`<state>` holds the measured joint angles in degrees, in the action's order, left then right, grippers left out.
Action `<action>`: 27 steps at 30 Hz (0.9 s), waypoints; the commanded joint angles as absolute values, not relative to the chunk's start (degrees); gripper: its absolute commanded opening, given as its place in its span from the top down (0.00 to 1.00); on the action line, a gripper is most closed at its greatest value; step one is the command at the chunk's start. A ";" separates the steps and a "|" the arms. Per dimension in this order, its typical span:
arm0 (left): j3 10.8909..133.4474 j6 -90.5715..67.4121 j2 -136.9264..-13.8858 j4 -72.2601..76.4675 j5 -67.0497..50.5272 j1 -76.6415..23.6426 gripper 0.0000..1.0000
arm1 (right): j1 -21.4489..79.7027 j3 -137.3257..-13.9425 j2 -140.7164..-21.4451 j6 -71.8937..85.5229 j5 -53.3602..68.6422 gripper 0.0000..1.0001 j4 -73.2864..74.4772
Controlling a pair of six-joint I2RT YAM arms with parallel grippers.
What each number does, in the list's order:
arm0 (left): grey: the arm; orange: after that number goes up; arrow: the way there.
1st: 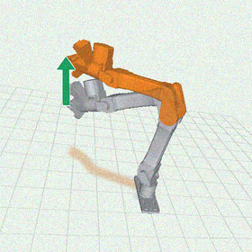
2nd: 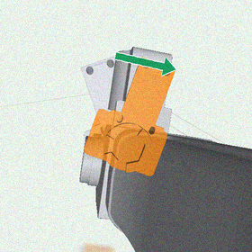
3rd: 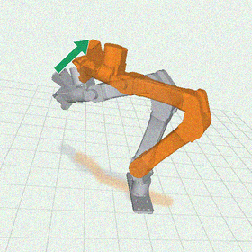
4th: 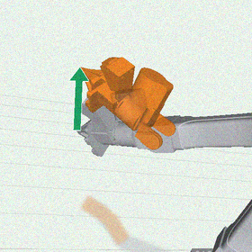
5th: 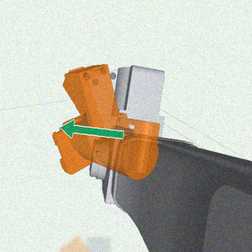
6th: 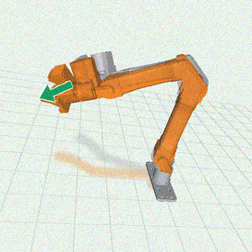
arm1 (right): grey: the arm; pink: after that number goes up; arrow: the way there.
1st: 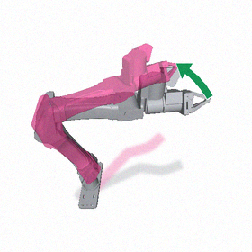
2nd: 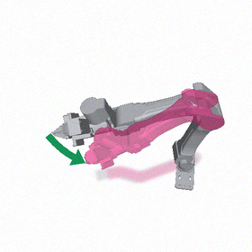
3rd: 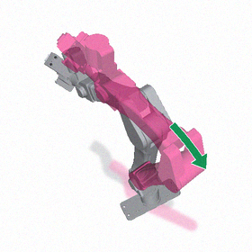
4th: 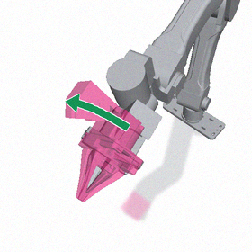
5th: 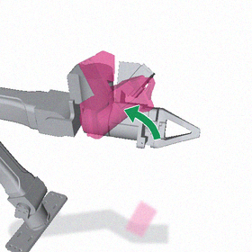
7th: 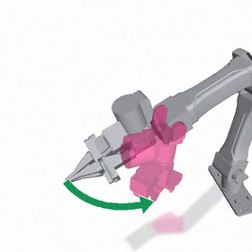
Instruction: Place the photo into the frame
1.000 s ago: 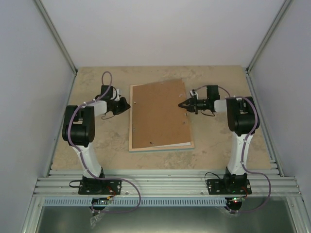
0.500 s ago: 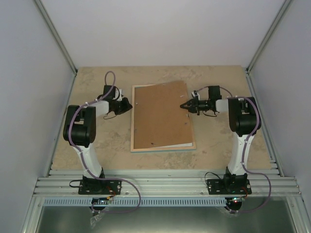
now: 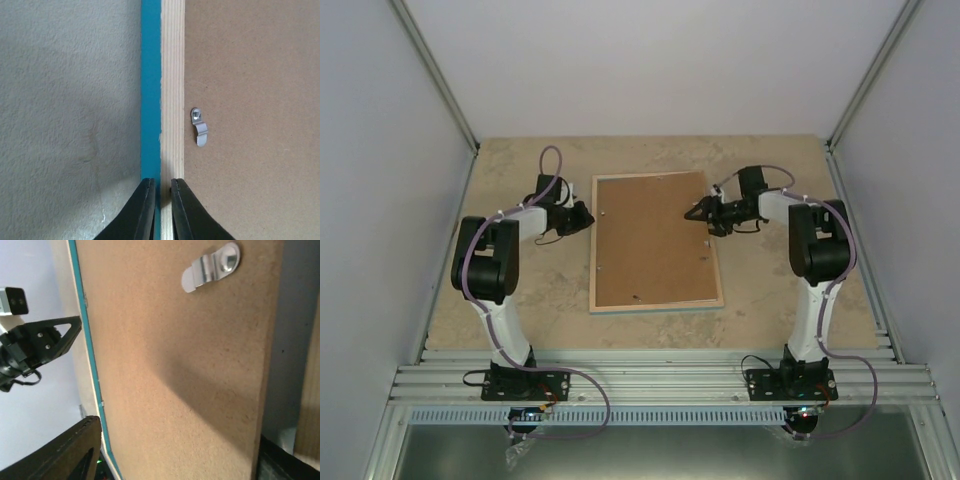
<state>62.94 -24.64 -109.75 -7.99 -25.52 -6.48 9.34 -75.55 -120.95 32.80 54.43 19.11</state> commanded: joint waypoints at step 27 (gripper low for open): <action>59.01 9.51 -91.45 -22.61 -23.91 -5.78 0.27 | 16.69 -82.56 -109.25 -22.92 48.63 0.26 39.97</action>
